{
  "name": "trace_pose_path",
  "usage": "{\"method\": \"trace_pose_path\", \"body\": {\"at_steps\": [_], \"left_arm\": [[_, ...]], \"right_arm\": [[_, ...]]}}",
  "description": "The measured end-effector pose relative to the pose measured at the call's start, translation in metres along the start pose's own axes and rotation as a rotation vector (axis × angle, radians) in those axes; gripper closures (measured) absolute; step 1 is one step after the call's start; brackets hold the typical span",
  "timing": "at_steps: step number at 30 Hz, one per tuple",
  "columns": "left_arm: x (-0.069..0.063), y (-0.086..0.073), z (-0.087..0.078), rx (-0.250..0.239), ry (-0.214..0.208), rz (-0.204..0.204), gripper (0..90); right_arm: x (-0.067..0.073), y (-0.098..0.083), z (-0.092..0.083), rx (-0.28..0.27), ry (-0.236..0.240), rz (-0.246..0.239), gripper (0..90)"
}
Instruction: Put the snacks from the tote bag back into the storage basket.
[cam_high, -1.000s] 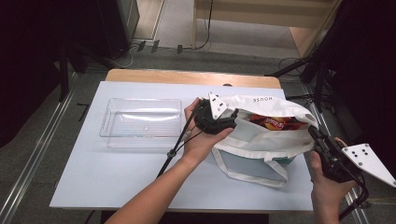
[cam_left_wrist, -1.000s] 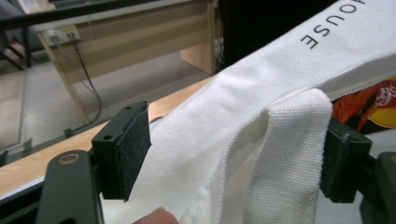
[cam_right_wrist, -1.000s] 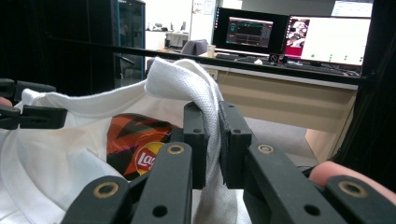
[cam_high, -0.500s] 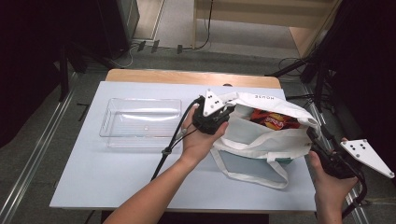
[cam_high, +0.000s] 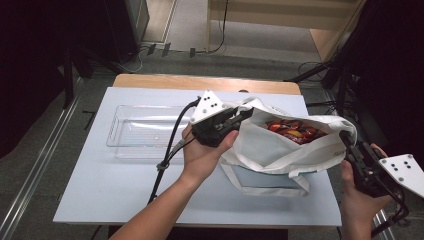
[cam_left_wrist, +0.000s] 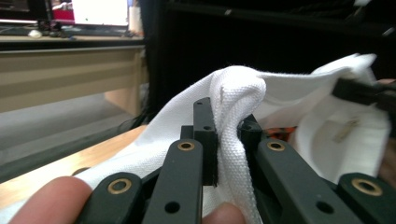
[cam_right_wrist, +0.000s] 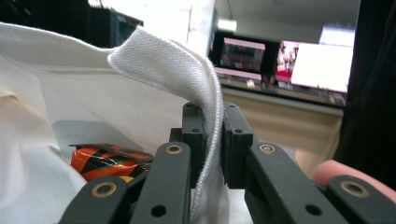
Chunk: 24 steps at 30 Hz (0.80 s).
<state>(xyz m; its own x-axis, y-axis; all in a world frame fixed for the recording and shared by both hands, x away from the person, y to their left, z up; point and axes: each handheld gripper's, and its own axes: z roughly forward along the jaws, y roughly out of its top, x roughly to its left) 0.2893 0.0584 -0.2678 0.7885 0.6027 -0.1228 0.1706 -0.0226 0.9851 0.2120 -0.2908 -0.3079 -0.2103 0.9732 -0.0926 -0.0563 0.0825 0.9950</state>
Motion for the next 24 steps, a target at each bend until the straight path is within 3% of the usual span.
{"method": "trace_pose_path", "body": {"at_steps": [3,5,10,13,15,18,21,22,24], "left_arm": [[-0.008,0.001,-0.014,-0.027,0.015,0.02,84.2],[-0.006,-0.004,-0.012,0.009,0.015,0.023,83.9],[0.008,-0.023,0.006,0.12,0.021,-0.046,80.8],[0.015,-0.03,0.014,0.149,0.031,-0.086,72.7],[0.017,-0.03,0.015,0.151,0.061,-0.078,63.6],[0.019,-0.029,0.016,0.114,0.09,-0.028,59.2],[0.017,-0.027,0.022,0.117,0.085,0.004,59.4],[0.017,-0.026,0.024,0.125,0.082,0.006,61.5],[0.018,-0.023,0.026,0.139,0.067,-0.008,65.6]], "right_arm": [[0.008,0.011,-0.006,-0.04,0.011,-0.007,83.4],[0.009,0.012,-0.005,-0.029,0.017,0.0,83.1],[0.004,-0.005,0.006,0.063,0.014,0.042,82.8],[0.001,-0.017,0.01,0.1,0.024,0.061,80.8],[0.0,-0.019,0.01,0.106,0.036,0.075,73.7],[-0.002,-0.016,0.008,0.082,0.016,0.07,67.8],[-0.001,-0.014,0.008,0.078,0.018,0.033,82.0],[0.0,-0.015,0.009,0.081,0.01,0.009,83.9],[0.0,-0.016,0.01,0.085,0.019,0.006,84.7]]}}
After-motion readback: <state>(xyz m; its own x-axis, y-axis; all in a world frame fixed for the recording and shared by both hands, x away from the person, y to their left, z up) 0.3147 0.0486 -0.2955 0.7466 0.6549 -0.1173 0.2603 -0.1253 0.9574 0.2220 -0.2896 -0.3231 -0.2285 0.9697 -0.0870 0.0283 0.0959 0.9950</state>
